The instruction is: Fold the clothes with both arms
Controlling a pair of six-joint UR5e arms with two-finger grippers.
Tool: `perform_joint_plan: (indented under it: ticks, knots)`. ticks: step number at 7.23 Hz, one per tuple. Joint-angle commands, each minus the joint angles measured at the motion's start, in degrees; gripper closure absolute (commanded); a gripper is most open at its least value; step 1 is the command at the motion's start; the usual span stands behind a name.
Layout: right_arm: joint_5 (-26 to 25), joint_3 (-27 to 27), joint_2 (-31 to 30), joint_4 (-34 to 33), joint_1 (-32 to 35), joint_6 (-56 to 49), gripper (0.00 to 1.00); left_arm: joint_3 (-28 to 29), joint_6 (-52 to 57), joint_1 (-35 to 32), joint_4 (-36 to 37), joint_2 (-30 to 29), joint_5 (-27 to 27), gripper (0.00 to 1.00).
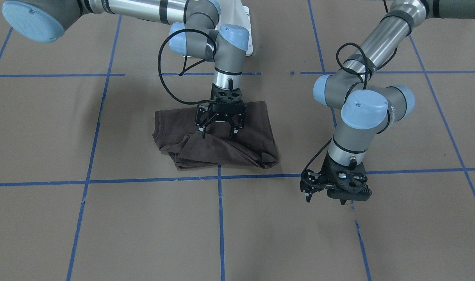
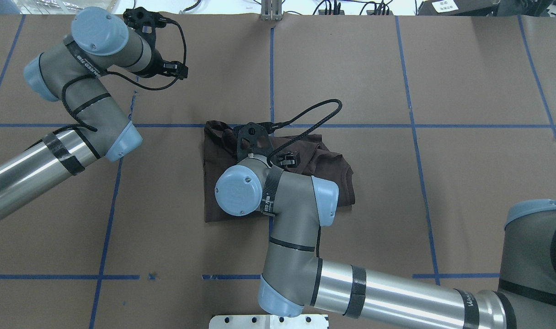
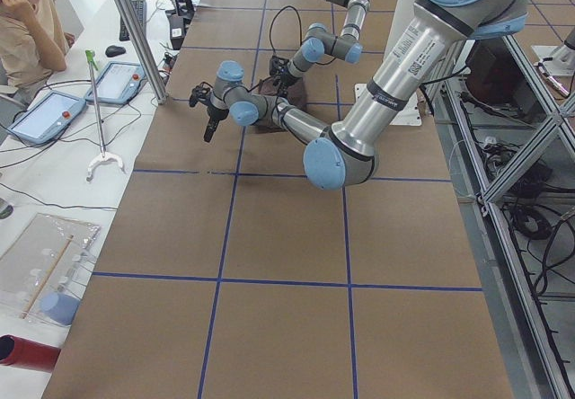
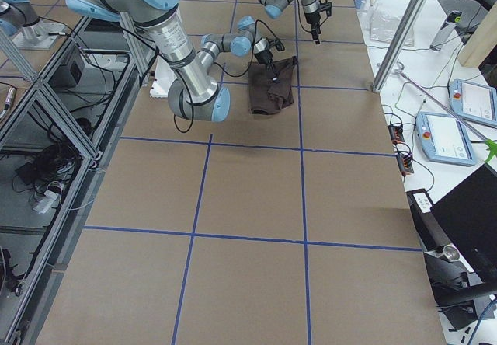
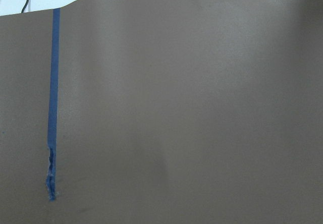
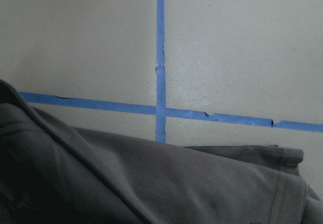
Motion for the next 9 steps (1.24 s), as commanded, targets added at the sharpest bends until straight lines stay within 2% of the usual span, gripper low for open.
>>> perform_joint_plan:
  ticks: [1,2,5,6,8,9]
  knots:
    - [-0.57,-0.87,0.32,0.15,-0.28,-5.02,0.09,-2.1,-0.6,0.0,0.0,1.69,-0.07,0.0]
    - [-1.53,-1.3,0.32,0.15,-0.28,-7.12,0.12,-2.46,-0.61,-0.09,0.0,2.05,-0.07,0.0]
    - [-3.91,-1.92,-0.47,0.15,0.06,-13.1,0.68,-2.46,-1.22,-0.09,0.09,2.05,-0.24,0.0]
    - [-3.91,-1.92,-0.56,0.33,1.02,-13.64,0.79,-2.46,-1.39,-0.09,0.09,2.05,-0.24,0.0]
    - [-3.82,-2.01,-0.82,0.86,4.0,-16.01,0.79,-2.46,-1.48,-0.09,0.0,2.14,-0.24,0.0]
    - [-3.82,-3.4,-0.73,1.29,5.94,-17.41,0.72,-2.46,-2.18,-0.09,0.0,2.49,-0.24,0.0]
